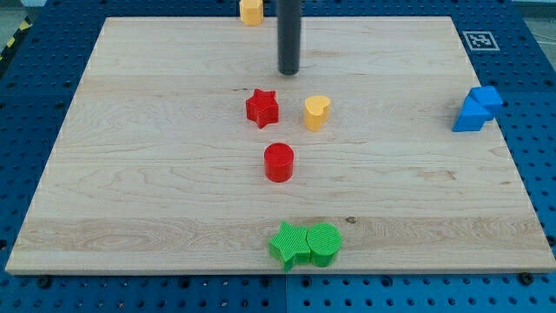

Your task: Push the yellow heart slightly to the down

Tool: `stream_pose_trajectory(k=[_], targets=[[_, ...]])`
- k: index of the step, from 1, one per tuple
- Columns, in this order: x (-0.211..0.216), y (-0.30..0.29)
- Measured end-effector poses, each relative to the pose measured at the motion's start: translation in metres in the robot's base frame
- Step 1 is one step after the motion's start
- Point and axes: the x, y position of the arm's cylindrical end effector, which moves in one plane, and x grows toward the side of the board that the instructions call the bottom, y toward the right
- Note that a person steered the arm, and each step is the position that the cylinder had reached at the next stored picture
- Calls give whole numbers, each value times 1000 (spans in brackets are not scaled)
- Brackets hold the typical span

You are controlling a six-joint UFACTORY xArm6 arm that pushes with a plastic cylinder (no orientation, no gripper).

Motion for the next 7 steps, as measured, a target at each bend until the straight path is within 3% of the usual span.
stream_pose_trajectory(k=[2,5,7], targets=[[0,15],[84,31],[85,58]])
